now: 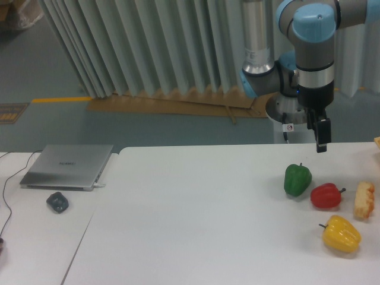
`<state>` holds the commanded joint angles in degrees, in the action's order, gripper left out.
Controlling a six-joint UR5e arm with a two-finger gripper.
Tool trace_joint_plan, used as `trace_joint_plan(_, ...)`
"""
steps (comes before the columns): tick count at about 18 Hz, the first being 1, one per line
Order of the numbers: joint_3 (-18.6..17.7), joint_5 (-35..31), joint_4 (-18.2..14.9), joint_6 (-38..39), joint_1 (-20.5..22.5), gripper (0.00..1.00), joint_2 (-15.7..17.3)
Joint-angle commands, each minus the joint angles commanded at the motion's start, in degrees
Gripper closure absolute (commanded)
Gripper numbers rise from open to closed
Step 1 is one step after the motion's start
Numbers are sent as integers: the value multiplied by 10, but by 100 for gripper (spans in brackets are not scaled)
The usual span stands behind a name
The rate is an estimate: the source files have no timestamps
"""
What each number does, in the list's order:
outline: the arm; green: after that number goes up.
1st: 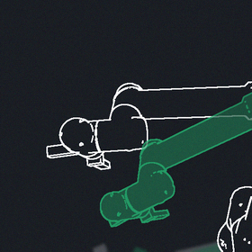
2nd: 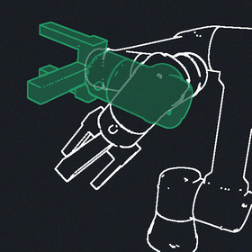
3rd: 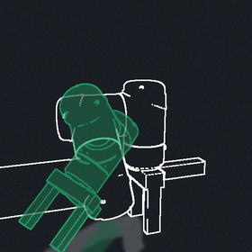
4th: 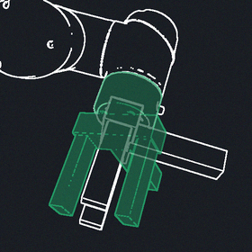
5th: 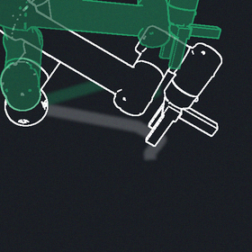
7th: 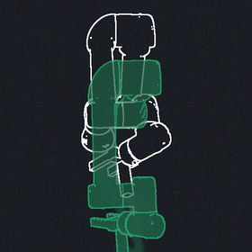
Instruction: Place the green pepper in a basket
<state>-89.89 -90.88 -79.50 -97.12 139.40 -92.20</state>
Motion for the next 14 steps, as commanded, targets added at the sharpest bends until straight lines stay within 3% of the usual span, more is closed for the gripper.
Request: trace_joint_plan(14,1,-2,-1,4,-1,0,2)
